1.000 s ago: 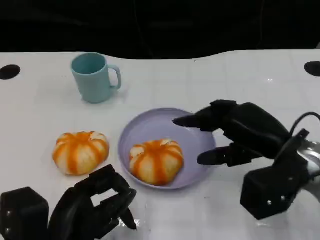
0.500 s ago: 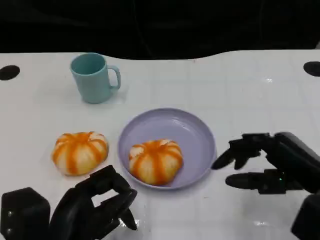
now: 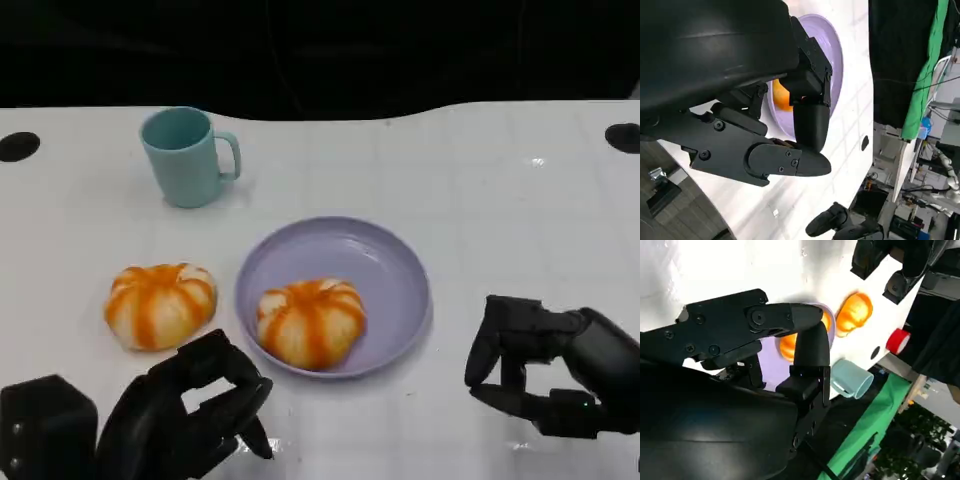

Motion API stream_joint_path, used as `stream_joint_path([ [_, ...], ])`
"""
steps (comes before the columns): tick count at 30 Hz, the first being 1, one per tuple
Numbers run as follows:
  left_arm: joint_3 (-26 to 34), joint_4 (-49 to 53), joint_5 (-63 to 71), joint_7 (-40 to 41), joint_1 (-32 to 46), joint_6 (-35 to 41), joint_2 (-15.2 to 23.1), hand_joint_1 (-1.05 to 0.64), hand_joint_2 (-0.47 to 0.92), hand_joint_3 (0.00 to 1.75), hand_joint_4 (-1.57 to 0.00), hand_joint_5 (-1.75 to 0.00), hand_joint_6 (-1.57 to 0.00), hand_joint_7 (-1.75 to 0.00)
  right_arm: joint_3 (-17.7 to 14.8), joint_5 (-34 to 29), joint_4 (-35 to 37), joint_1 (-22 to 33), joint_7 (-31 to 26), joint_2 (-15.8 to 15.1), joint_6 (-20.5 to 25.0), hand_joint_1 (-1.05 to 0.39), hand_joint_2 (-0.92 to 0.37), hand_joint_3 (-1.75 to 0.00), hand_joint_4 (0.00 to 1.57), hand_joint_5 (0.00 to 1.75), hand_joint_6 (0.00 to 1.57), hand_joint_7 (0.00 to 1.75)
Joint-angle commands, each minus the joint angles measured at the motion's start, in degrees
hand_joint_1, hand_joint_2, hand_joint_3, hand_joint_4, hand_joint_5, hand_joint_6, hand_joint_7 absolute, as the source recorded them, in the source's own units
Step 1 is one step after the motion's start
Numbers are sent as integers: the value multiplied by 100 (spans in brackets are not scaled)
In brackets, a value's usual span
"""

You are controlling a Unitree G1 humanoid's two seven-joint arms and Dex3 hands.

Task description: Grasp the bread from the table and place it into the plate.

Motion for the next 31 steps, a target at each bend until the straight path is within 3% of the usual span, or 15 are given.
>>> stream_joint_path([
  [1,96,-93,-70,43,30,87,66,-58,92,30,-74,-175,-63,-160,-117,177,227,45,48,146,34,-36,-92,-30,78,175,54,175],
  [14,124,-30,-82,27,-22,51,62,-59,92,28,-74,-175,-63,-160,-164,144,918,-211,229,206,-387,-34,-92,-31,83,175,61,175],
  [31,119,-112,-83,-3,35,74,116,-57,92,31,-74,-175,-61,-162,-115,77,1100,-273,385,201,-591,-36,-92,-27,84,175,64,175],
])
